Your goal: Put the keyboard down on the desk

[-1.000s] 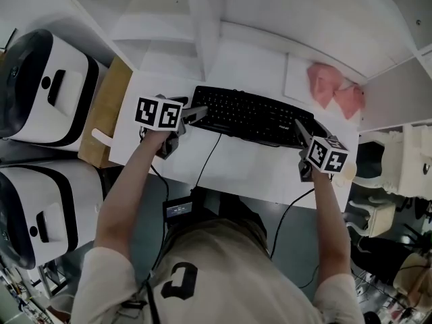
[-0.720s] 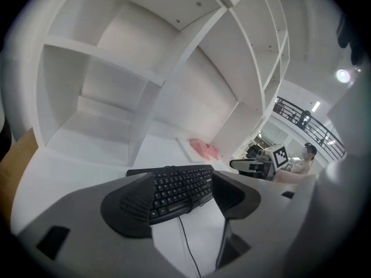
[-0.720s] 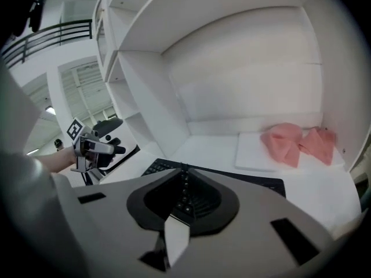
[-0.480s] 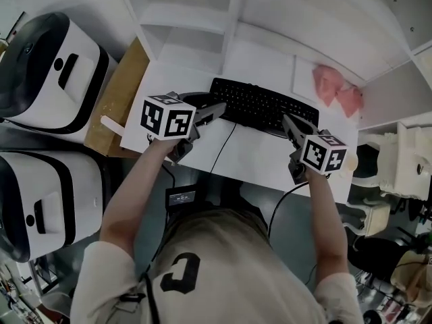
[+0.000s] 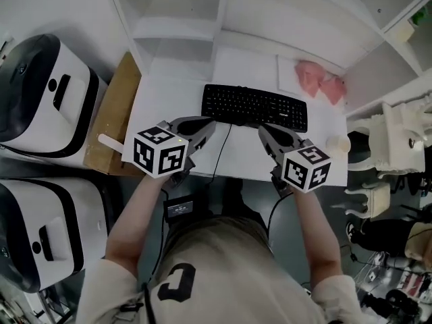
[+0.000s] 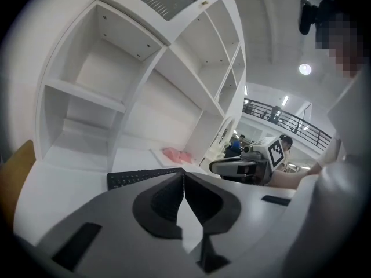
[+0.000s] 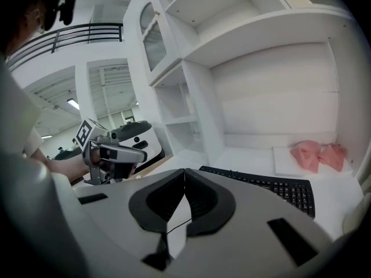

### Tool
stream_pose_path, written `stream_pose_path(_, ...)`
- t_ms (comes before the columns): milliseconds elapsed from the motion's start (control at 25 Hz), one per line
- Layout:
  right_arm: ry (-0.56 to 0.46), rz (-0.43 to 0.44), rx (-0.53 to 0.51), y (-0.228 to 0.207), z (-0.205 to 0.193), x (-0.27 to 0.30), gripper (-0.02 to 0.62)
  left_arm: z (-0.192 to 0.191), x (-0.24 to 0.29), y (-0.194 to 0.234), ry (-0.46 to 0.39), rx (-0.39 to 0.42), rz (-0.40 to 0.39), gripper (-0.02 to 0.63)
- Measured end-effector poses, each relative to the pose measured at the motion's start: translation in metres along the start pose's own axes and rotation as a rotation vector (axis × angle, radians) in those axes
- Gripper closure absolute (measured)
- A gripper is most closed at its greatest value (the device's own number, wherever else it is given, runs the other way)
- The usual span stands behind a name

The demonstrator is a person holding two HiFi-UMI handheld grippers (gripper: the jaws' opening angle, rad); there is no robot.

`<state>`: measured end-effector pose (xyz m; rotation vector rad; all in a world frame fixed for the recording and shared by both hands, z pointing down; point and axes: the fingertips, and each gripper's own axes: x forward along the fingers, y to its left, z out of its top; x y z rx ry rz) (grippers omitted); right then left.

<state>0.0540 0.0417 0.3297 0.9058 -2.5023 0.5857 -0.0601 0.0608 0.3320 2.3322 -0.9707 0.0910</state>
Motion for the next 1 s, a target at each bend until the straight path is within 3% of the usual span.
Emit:
stream_pose_path(280, -0.074, -0.057, -0.033, 0.031, 0.004, -0.034, 0.569, -0.011, -0.001, -0.033, 0.024, 0.046, -0.058, 0.586)
stream_pose_path(520, -0.13, -0.03, -0.071, 0.061, 0.013, -0.054, 0.569, -0.007, -0.011, -0.053, -0.012, 0.05, -0.07, 0.586)
stream_pose_path(1000, -0.166, 0.015, -0.07, 0.039, 0.005, -0.097, 0.571, -0.008, 0.027, -0.105, -0.001, 0.093, -0.085, 0.586)
